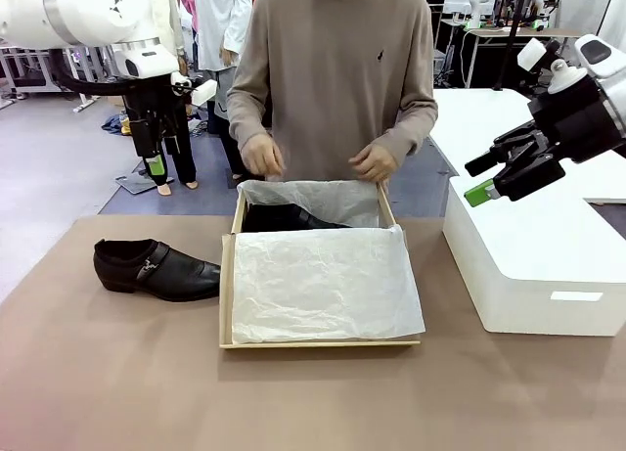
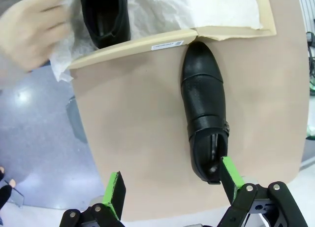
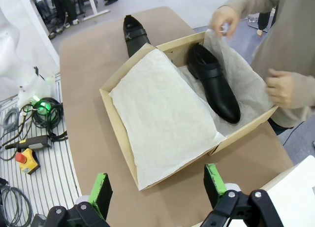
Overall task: Pack the shoes into the box.
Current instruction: Place the other shoe of the Shoes into the Shoes Box.
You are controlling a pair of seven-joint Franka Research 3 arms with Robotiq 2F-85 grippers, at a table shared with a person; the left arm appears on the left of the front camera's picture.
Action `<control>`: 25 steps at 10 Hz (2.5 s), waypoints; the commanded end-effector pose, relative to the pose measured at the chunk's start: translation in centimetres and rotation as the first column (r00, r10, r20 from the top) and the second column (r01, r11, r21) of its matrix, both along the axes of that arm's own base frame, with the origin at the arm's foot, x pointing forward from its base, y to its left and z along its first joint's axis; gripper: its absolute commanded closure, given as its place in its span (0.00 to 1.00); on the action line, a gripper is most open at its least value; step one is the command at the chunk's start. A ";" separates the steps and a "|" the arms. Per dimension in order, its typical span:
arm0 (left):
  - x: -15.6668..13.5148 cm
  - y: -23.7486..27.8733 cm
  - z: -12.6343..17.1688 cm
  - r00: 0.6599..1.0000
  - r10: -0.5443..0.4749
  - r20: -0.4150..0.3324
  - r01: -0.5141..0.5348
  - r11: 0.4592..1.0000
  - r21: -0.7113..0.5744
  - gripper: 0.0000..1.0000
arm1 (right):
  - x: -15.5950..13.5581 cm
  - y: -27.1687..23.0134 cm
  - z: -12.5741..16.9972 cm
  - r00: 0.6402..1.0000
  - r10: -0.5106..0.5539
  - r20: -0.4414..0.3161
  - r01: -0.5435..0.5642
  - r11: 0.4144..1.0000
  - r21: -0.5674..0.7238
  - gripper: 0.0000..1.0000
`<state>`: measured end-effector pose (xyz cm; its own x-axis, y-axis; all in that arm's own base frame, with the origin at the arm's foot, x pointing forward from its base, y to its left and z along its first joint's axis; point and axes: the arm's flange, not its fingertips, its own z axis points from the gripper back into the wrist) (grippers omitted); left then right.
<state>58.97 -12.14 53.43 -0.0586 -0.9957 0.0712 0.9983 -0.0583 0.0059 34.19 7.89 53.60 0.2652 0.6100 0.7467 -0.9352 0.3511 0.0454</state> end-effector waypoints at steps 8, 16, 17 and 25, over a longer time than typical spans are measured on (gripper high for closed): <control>-0.6 0.7 -0.1 0.999 0.010 0.038 -0.010 1.000 -0.001 0.00 | 0.3 0.1 -0.1 1.000 0.022 0.021 -0.023 0.999 0.028 0.00; -6.1 6.2 -4.5 0.984 0.165 0.066 -0.170 0.983 0.065 0.00 | 0.3 0.1 -0.1 1.000 0.022 0.021 -0.023 0.999 0.028 0.00; -6.3 6.2 -5.3 0.983 0.169 0.069 -0.175 0.981 0.079 0.00 | 0.3 0.1 -0.1 1.000 0.022 0.021 -0.023 0.999 0.028 0.00; -5.7 6.1 -6.3 0.987 0.160 0.033 -0.162 0.985 0.067 0.00 | 0.3 0.1 -0.1 1.000 0.022 0.021 -0.023 0.999 0.028 0.00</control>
